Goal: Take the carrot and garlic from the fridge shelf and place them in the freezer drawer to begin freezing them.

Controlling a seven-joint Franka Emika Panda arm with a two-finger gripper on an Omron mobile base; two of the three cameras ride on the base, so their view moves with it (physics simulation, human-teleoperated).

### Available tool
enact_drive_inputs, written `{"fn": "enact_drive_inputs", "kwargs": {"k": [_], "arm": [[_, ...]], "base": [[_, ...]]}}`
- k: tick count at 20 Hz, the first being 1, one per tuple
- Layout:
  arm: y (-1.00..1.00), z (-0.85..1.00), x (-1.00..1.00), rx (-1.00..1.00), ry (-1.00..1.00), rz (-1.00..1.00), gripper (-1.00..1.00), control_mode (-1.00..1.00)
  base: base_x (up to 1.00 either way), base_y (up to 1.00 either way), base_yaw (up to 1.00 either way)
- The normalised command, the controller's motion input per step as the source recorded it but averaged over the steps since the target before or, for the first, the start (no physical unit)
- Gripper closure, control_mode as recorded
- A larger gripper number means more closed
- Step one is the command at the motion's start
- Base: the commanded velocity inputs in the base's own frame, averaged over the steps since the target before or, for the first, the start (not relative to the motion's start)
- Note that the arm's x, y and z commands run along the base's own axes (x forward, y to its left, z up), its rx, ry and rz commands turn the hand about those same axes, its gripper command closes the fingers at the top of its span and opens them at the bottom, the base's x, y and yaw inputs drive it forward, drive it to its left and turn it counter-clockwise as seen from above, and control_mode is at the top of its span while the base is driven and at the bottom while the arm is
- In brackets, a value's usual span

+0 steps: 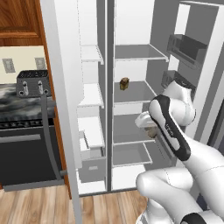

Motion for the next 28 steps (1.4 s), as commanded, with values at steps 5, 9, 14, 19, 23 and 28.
{"fn": "enact_drive_inputs", "kwargs": {"k": [5,9,14,19,23,28], "arm": [[0.44,-0.84,0.2,0.0,0.09,0.17,1.0,-1.0],[0.42,-0.78,0.31,0.01,0.07,0.14,1.0,-1.0],[0.29,-0.63,0.44,0.06,0.08,0.08,1.0,-1.0],[0.28,-0.4,0.46,0.1,0.1,0.02,1.0,-1.0],[0.41,-0.21,0.5,0.11,0.12,0.0,1.0,-1.0],[0.4,-0.27,0.45,0.08,0.13,0.0,1.0,-1.0]], "base": [[0.0,0.0,0.0],[0.0,0.0,0.0],[0.0,0.0,0.0],[0.0,0.0,0.0],[0.0,0.0,0.0],[0.0,0.0,0.0]]}}
